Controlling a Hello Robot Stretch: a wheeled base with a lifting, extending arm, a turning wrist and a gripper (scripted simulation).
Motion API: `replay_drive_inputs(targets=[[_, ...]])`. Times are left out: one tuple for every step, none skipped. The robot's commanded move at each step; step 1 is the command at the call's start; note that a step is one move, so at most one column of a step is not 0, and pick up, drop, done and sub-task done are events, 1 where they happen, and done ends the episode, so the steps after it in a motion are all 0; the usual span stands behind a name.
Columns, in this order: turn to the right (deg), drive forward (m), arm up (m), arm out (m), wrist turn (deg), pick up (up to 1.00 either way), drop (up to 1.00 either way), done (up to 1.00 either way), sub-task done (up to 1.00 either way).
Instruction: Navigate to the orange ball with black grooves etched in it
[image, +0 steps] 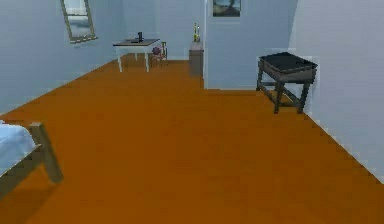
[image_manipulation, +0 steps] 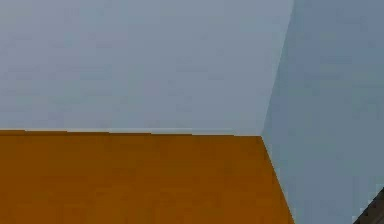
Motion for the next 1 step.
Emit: replay_drive_inputs(targets=[[0.0, 0.25, 0.00, 0.00, 0.0, 0.00, 0.00, 0.00, 0.00]])
